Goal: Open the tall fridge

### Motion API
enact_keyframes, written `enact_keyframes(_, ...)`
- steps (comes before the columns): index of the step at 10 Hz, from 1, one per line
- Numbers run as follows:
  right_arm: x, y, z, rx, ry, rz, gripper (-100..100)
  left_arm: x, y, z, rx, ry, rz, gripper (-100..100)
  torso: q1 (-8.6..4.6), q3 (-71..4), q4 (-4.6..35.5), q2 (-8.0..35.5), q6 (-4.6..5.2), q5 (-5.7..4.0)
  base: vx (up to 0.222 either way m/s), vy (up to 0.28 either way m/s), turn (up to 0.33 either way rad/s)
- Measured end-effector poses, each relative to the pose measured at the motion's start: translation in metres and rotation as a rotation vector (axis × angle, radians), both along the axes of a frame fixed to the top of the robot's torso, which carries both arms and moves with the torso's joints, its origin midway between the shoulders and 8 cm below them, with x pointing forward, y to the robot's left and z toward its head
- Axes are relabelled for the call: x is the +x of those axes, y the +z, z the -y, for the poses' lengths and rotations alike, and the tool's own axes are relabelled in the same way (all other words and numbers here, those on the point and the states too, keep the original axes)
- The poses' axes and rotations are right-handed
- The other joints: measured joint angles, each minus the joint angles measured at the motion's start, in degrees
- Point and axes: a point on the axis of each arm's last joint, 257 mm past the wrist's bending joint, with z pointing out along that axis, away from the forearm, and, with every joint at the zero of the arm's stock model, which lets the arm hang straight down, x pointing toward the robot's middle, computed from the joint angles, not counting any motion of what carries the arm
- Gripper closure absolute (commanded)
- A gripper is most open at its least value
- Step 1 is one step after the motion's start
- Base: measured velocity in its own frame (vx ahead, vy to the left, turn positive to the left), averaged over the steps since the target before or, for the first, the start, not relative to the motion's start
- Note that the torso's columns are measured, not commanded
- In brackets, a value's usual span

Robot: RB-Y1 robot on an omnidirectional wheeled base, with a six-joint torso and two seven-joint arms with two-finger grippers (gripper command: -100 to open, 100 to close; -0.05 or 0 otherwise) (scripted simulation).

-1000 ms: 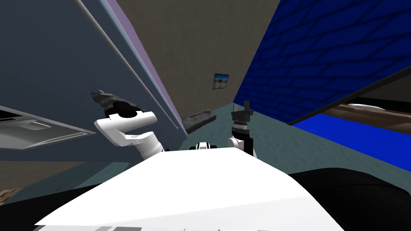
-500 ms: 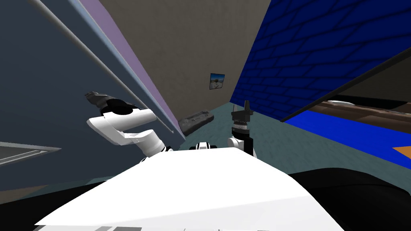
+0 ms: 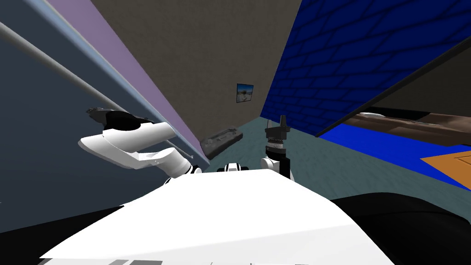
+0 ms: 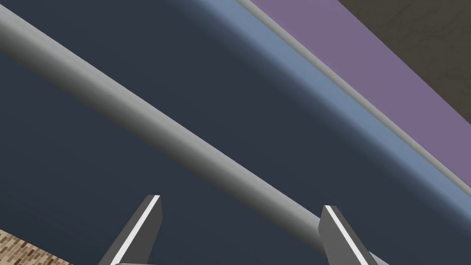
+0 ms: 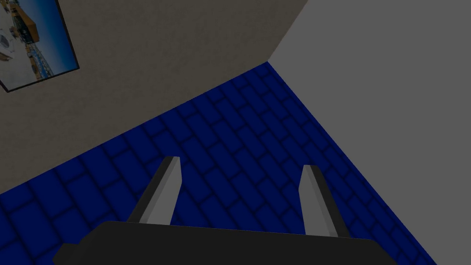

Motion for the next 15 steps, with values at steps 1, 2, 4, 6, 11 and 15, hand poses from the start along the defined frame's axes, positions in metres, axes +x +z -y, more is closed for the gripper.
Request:
enact_keyframes(1, 0.0, 0.0, 0.0, 0.0, 0.0, 0.0, 0, -0.001, 0.0, 0.0, -0.004, 0.0, 0.002, -100, 0.02, 0.05, 0.02, 0.09, -0.01, 0.01, 0.009, -0.002, 0.003)
enact_keyframes(2, 0.0, 0.0, 0.0, 0.0, 0.0, 0.0, 0, -0.001, 0.0, 0.0, -0.004, 0.0, 0.001, 100, 0.0, 0.07, 0.03, 0.12, 0.0, 0.0, 0.0, 0.0, 0.0)
enact_keyframes(4, 0.0, 0.0, 0.0, 0.0, 0.0, 0.0, 0, 0.004, 0.001, 0.004, -0.003, -0.016, 0.003, 100, -0.06, 0.2, 0.09, 0.37, 0.03, -0.02, -0.234, 0.0, -0.103)
enact_keyframes(6, 0.0, 0.0, 0.0, 0.0, 0.0, 0.0, 0, 0.015, 0.002, 0.013, -0.004, -0.053, 0.004, 100, 0.08, 0.27, 0.14, 0.38, -0.02, 0.01, -0.284, 0.054, -0.046)
enact_keyframes(11, 0.0, 0.0, 0.0, 0.0, 0.0, 0.0, 0, 0.053, 0.003, 0.051, -0.002, -0.181, 0.004, 100, -0.2, -0.07, -0.03, -0.12, 0.01, -0.07, -0.439, 0.041, -0.111)
enact_keyframes(15, 0.0, 0.0, 0.0, 0.0, 0.0, 0.0, 0, 0.074, 0.003, 0.077, -0.002, -0.268, 0.001, -100, -0.04, -0.4, -0.18, -0.71, -0.02, -0.01, -0.247, 0.02, -0.065)
